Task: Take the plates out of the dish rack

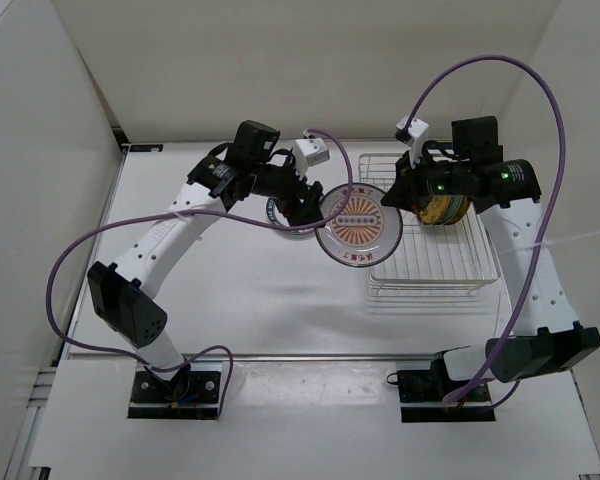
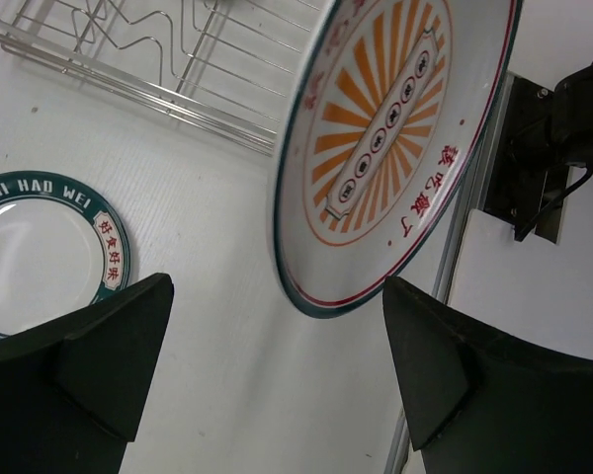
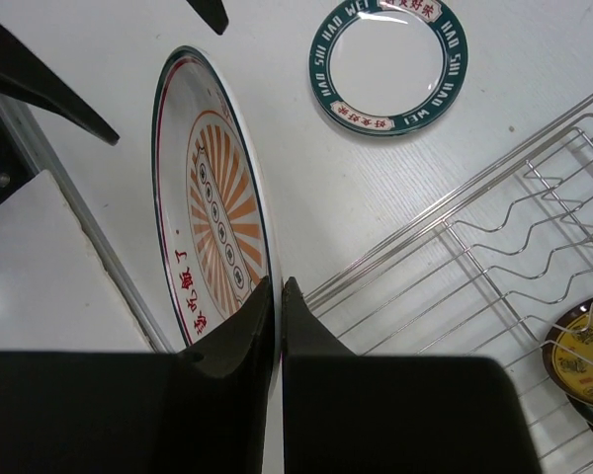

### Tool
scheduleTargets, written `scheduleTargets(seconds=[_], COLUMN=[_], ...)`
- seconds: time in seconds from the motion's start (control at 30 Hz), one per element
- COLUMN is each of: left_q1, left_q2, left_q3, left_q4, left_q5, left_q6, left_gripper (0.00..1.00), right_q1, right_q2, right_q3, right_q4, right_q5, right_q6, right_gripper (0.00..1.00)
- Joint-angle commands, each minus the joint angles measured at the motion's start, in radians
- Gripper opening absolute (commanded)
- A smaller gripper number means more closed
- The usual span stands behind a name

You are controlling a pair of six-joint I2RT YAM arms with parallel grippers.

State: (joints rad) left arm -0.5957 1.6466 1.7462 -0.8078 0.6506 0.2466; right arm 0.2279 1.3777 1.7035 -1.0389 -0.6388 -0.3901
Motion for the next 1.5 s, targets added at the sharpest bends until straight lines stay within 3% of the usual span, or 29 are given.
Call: scheduleTargets(seconds=[0.0, 0.13, 0.23, 0.5, 0.57, 0.6, 0.63, 0.67, 0.77, 0.83, 0.9, 1.1, 1.33, 1.47], left_q1=[0.002, 0.002, 0.002, -0.007, -0.007, -0.007, -0.007, 0.005, 0.055, 0.1, 0.181, 0.348, 0.401, 0.421], left_q2=[-0.005, 0.018, 0.039, 0.082, 0.082, 0.07, 0.058, 0.058, 0.022, 0.009, 0.009, 0.161, 0.421, 0.531], left_q3=[0.024, 0.024, 0.049, 0.093, 0.081, 0.072, 0.062, 0.04, -0.037, -0.072, -0.099, -0.088, 0.099, 0.15], left_q4=[0.005, 0.006, 0.006, -0.004, 0.015, 0.027, 0.044, 0.077, 0.131, 0.179, 0.193, 0.231, 0.206, 0.205], left_q5=[0.015, 0.015, 0.038, 0.066, 0.038, 0.021, 0.0, -0.062, -0.184, -0.213, -0.203, 0.041, 0.242, 0.276], left_q6=[0.005, -0.013, -0.024, -0.044, -0.053, -0.076, -0.114, -0.136, -0.214, -0.254, -0.309, -0.438, -0.544, -0.596], left_gripper=[0.97, 0.9, 0.74, 0.11, 0.11, 0.11, 0.11, 0.11, 0.11, 0.11, 0.11, 0.11, 0.11, 0.11], right_q1=[-0.004, -0.004, -0.004, -0.004, -0.004, -0.004, -0.004, -0.004, -0.004, -0.027, -0.041, -0.041, -0.041, -0.041], right_q2=[-0.048, -0.048, -0.048, -0.048, -0.048, -0.048, -0.048, -0.048, -0.048, -0.039, -0.026, -0.016, -0.016, -0.035], right_q3=[0.004, 0.004, -0.005, -0.005, -0.005, -0.027, -0.037, -0.048, -0.099, -0.122, -0.122, -0.122, -0.143, -0.163], right_q4=[0.05, 0.05, 0.059, 0.068, 0.086, 0.102, 0.118, 0.161, 0.274, 0.322, 0.335, 0.335, 0.335, 0.335], right_q5=[-0.071, -0.081, -0.081, -0.067, -0.049, -0.027, 0.034, 0.081, 0.279, 0.51, 0.58, 0.608, 0.633, 0.654], right_q6=[-0.01, -0.01, -0.001, 0.008, 0.022, 0.051, 0.065, 0.085, 0.193, 0.264, 0.273, 0.273, 0.252, 0.243], right_gripper=[0.0, 0.0, 0.0, 0.0, 0.0, 0.15, 0.37, 0.68, 0.83, 0.84, 0.84, 0.86, 0.86, 0.86])
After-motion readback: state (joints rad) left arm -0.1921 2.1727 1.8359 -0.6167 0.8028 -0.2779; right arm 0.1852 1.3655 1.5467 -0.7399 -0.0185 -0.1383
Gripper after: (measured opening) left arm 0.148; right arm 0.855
